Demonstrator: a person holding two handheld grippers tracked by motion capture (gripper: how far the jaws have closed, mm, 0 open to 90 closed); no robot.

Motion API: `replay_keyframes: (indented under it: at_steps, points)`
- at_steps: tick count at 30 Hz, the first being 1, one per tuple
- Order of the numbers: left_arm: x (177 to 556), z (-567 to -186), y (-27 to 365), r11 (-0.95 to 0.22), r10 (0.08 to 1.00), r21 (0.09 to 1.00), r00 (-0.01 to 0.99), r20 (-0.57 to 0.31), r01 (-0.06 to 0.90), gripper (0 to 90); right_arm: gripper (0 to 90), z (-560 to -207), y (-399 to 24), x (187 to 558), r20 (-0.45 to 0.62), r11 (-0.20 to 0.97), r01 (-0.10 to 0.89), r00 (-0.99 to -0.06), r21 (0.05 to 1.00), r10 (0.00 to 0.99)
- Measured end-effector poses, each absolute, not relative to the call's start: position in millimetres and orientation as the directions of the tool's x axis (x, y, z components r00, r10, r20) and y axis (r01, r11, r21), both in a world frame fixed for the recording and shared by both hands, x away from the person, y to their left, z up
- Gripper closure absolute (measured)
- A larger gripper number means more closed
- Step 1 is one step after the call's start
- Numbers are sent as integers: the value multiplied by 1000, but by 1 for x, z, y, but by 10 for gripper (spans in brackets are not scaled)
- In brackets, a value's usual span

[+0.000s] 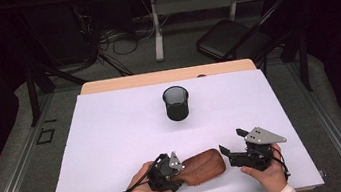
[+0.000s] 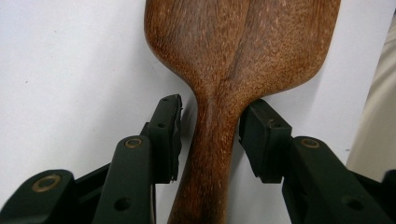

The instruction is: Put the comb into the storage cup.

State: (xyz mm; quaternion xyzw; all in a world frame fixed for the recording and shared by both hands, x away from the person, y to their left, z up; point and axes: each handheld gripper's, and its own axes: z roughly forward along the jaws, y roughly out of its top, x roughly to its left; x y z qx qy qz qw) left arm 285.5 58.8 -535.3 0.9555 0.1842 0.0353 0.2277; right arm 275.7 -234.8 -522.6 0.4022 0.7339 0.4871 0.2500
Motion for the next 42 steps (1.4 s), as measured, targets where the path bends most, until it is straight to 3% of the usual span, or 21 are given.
replay_keyframes:
  at_steps: [42]
  points:
    - [286,-535,56,-860,284,440,959,-11,259,713,161,-524,-234,276,25,203,347,-553,916,833]
